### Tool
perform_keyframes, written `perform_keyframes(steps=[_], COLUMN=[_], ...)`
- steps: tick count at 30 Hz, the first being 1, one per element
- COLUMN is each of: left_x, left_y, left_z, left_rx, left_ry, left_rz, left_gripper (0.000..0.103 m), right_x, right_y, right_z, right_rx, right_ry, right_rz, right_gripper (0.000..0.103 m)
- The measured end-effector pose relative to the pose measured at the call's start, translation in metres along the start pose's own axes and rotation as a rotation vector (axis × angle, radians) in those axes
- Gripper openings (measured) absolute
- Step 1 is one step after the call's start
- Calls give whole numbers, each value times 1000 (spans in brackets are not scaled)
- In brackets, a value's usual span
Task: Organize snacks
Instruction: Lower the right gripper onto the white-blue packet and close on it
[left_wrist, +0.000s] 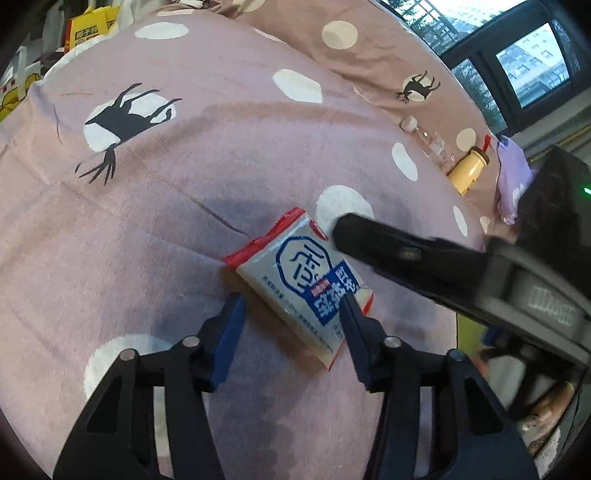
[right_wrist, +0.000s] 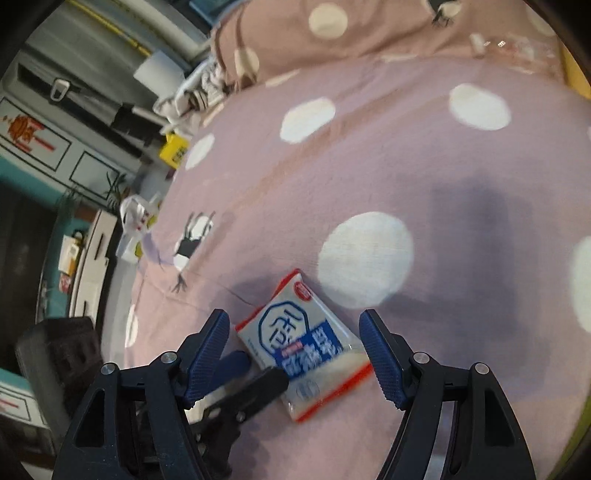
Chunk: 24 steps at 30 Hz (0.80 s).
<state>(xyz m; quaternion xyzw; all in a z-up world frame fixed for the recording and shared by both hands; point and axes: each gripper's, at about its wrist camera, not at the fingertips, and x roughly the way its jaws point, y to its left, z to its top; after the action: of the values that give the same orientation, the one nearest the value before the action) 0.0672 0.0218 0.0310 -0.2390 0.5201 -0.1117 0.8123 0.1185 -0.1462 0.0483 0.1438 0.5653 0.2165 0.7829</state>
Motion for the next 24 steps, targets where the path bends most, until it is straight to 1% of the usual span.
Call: perform_keyframes(steps=[1,3,4,5,6,8,11,15,24], left_x=[0,1,1,2,4,5,2,-3,-27], left_y=[0,1,1,1,0,-1,-3,-8,-33], left_z=[0,1,1,1,0,0,-2,-7,-33], left_rx=[-1,-1,-2,4,15,19,36,66,188], left_ry=[-2,-4,-6,-8,-4,-6,-4,-5,-27], left_rz=[-3,2,5,11,14,21,38,50,44], left_gripper=[46,41,37,28,26,26,26,24,23], right_x=[8,16,20,21,20,20,18,6,-33], right_y=[-1,-2,-2,-1,0,2,4,3,13], right_z=[2,3,3,2,1,-2,-8,-20,-53], right_rx=[0,-1,-3,-12,-19,-20,-25,-1,23], right_ry=[15,34,40,32,27,32,25,16,-87], right_rz=[-15,-31,-30,-29,-31,-13,-38,-29,-68], right_gripper=[68,68,68,68,68,67,59,59,59])
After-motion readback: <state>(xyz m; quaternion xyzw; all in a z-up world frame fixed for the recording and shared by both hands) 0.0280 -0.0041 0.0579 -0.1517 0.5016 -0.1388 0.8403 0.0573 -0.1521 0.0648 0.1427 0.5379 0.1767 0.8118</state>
